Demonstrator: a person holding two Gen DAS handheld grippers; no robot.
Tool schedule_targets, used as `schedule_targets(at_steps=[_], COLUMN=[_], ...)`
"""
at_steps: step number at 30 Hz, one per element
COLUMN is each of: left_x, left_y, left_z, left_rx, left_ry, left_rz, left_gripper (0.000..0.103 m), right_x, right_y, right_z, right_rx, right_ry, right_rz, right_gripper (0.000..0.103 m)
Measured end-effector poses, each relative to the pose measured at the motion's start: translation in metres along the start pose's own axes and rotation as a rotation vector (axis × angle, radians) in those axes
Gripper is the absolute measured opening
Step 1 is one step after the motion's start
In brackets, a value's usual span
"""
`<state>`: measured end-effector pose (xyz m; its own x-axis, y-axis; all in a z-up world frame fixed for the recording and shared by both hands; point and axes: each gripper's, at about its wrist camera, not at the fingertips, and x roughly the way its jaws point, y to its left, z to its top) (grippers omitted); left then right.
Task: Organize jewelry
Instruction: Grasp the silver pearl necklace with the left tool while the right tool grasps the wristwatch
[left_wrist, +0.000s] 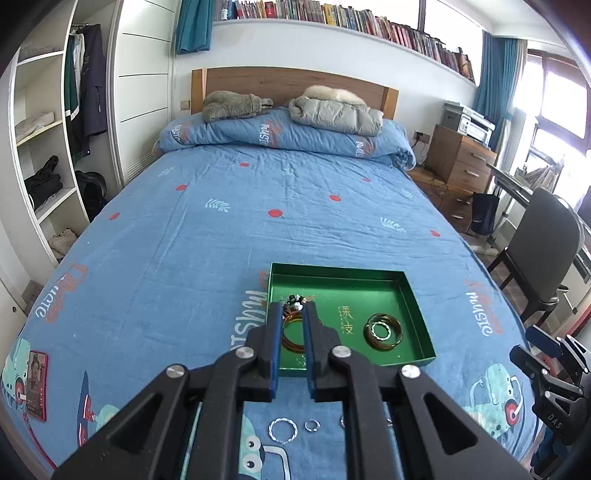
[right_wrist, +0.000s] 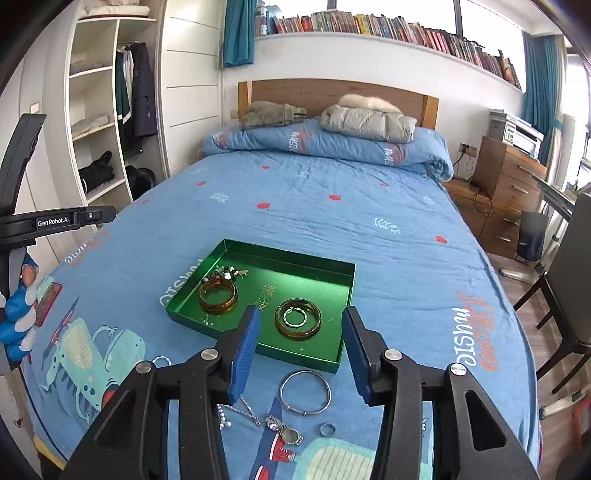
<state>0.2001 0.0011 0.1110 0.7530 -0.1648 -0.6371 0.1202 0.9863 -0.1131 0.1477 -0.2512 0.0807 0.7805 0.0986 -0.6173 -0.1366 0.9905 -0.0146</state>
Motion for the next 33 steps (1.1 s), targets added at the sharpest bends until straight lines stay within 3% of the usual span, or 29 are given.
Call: schedule_targets(at_steps=[6, 13, 18, 22, 25, 26, 33], left_x=[-0.053, -0.08, -0.082, -0.081, -0.079, -0.078, -0.057], left_y=[0.015, 0.037, 0.042, 0.043, 0.042, 0.04, 0.011], left_z=[-0.031, -0.058, -0.078, -0.095, -0.107, -0.111, -0.143], left_rx=[-0.048, -0.058, -0.026, -0.031, -0.043, -0.046, -0.044], left_ry=[-0.032, -0.08, -0.081, -0.067, -0.068, -0.067, -0.022], left_rz=[-0.02, 0.071, 0.137, 0.139, 0.154, 0.155, 0.088], left_gripper=[0.011, 0.011, 0.011, 0.012, 0.033, 0.034, 0.034], right_x=[-0.058, -0.085, -0.089, -0.089, -0.087, -0.086, -0.064], right_y=[0.01, 0.009, 0.0, -0.002, -0.001, -0.001, -0.01], right_z=[-0.025, -0.058, -0.074, -0.085, -0.093, -0.095, -0.112], right_rx=[0.003, 0.012, 0.042, 0.026, 0.003, -0.004, -0.056], right_ry=[-0.06, -0.066, -0.062, -0.06, -0.054, -0.054, -0.028], right_rz=[0.007, 0.009, 0.011, 0.01, 0.028, 0.037, 0.109], right_gripper=[0.055, 0.057, 0.057, 0.057, 0.057, 0.057, 0.053])
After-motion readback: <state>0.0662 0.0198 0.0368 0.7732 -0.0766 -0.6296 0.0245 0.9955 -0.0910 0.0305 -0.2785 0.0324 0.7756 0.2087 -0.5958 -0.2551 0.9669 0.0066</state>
